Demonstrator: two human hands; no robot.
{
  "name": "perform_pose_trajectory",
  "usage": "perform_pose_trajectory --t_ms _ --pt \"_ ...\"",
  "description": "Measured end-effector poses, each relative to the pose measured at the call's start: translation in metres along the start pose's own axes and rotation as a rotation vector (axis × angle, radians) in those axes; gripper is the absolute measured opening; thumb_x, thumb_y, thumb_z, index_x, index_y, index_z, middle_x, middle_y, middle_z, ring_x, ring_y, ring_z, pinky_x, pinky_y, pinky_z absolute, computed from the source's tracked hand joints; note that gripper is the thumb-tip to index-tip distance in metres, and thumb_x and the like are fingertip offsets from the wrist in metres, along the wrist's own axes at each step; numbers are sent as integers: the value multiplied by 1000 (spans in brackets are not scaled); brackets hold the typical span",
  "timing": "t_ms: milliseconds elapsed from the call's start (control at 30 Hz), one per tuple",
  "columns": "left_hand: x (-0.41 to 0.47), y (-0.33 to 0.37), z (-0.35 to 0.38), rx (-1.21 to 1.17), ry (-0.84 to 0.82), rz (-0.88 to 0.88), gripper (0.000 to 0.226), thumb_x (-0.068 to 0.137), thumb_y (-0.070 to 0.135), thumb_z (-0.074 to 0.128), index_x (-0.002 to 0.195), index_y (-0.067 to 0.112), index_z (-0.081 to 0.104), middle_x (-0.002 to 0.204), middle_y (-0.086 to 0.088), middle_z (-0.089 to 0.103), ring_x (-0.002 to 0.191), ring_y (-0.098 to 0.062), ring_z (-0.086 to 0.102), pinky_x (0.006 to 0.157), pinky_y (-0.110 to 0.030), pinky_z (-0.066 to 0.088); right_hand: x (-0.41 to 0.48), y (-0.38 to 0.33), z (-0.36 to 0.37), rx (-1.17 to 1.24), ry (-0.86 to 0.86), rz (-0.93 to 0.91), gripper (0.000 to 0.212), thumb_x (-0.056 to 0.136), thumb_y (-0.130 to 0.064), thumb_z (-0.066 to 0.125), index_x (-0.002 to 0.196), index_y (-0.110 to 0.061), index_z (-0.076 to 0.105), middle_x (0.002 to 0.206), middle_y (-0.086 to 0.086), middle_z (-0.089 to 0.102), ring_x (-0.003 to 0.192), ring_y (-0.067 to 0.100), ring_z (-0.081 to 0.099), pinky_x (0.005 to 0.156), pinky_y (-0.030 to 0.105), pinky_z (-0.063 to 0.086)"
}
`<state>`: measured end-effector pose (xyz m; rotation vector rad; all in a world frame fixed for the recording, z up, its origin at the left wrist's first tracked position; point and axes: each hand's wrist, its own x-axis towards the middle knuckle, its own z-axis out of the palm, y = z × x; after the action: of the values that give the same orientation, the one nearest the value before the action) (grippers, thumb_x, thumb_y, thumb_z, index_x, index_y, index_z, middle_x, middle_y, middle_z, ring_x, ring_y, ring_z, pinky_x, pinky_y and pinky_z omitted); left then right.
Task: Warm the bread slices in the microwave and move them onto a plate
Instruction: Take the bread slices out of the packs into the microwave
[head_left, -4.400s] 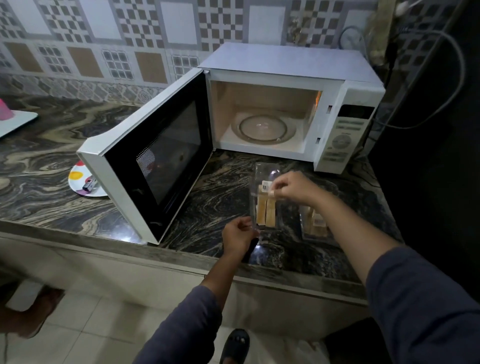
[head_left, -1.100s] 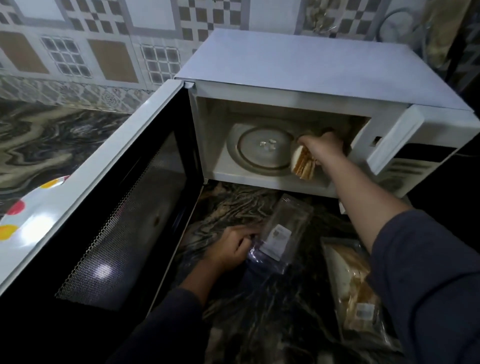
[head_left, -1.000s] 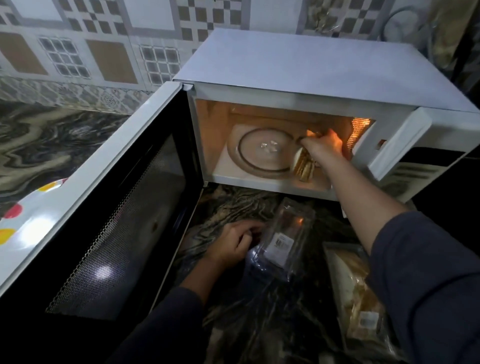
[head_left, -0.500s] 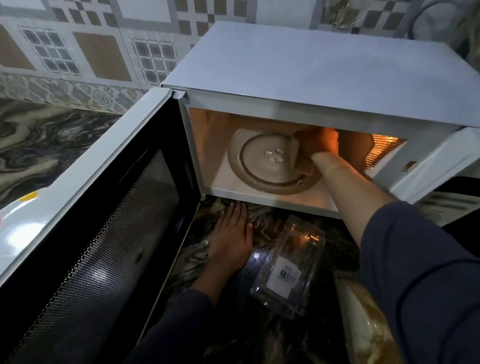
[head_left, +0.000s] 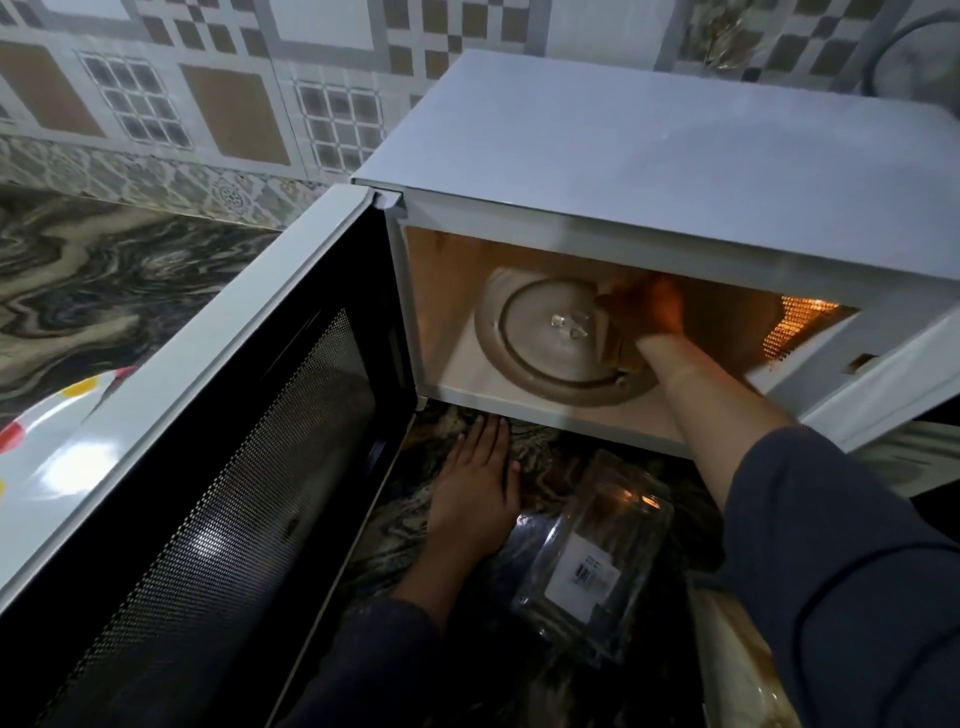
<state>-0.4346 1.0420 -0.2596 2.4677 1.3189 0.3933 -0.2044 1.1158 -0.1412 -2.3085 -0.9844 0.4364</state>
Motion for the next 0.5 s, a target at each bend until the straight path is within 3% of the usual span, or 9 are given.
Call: perform_pose_trajectory --t_ms 167,267,367,500 --pt "-1 1 -3 3 -13 -17 65 90 42 9 149 15 16 158 0 16 146 -11 7 113 -21 -5 -23 -1 -7 42 -39 -3 67 89 -33 59 145 -10 30 147 15 35 134 30 35 106 30 30" --pt "-1 3 -6 7 -48 -20 65 89 40 13 149 14 16 158 -2 15 146 -13 8 116 -24 -1 -50 9 -18 117 -29 35 51 94 -25 50 140 -6 37 139 19 43 126 32 44 98 32 36" --pt "-8 5 -11 30 -64 -11 68 88 40 9 148 11 19 157 -6 16 146 -18 12 117 -27 6 -88 19 -33 139 3 72 52 87 -26 59 131 -2 45 124 15 56 114 31 54 83 29 42" --pt "-37 8 -16 -5 -65 -35 89 74 49 -2 144 3 29 154 -15 25 144 -26 20 117 -35 12 -145 40 -49 190 90 -89 42 83 -18 65 120 -6 50 125 13 57 113 28 55 90 31 42"
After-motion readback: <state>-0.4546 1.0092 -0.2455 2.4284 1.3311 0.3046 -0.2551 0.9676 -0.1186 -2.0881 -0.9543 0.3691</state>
